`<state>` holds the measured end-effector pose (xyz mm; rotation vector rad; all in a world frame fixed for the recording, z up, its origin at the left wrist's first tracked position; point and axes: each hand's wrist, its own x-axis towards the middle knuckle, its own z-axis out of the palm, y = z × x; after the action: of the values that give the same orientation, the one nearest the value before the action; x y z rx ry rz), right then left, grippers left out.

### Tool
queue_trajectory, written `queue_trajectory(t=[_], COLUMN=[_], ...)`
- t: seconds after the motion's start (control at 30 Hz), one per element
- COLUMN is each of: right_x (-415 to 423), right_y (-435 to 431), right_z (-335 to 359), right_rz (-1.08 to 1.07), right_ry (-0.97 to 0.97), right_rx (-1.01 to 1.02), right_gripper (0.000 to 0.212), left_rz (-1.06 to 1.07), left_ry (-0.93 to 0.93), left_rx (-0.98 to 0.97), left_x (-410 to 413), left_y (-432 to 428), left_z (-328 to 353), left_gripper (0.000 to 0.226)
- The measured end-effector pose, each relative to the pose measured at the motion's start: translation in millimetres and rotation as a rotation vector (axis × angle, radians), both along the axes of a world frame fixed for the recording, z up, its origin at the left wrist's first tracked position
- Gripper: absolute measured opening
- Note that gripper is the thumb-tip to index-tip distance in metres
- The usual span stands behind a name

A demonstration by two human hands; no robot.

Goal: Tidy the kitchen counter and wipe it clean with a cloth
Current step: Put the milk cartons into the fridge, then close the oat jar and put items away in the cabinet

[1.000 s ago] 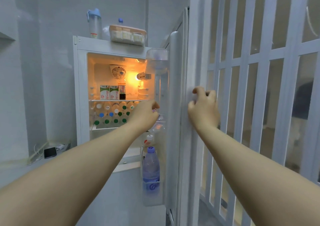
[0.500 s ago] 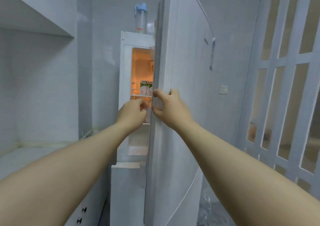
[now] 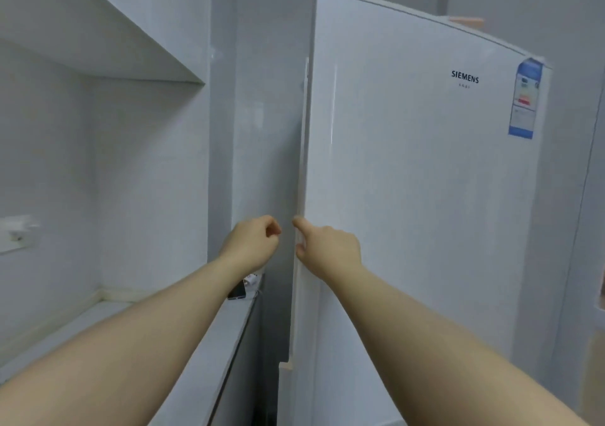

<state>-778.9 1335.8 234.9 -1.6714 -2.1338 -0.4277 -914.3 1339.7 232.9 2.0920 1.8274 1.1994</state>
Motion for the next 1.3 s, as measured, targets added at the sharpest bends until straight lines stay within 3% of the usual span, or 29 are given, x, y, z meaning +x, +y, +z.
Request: queue_trajectory(t=[0.3, 0.53, 0.7, 1.03, 1.3], right_x=[-22, -19, -20, -22, -76], right_y=[93, 161, 181, 186, 189], right_z=[-29, -32, -38, -13, -48], right_rz=[-0.044, 0.02, 0.033, 0.195, 0.397], right_ry=[0.046, 0.097, 0.036, 0.103, 0.155], right_rx=[0.008, -0.149, -0.092, -0.318, -0.458], right_gripper=[0.059, 0.061, 0.057, 0.039, 0.026], left_rz=[-0.013, 0.02, 0.063, 0.295, 0.467], left_ry=[-0.028, -0.029, -0.061, 0.071, 0.146], left_rx=[-0.096, -0.144, -0.155, -0.151, -0.168], left_x=[-21, -12, -5, -15, -62], left_y=[82, 140, 177, 177, 131], left_z=[-35, -49, -48, -55, -64], left_gripper=[0.024, 0.028, 0.028, 0.029, 0.031])
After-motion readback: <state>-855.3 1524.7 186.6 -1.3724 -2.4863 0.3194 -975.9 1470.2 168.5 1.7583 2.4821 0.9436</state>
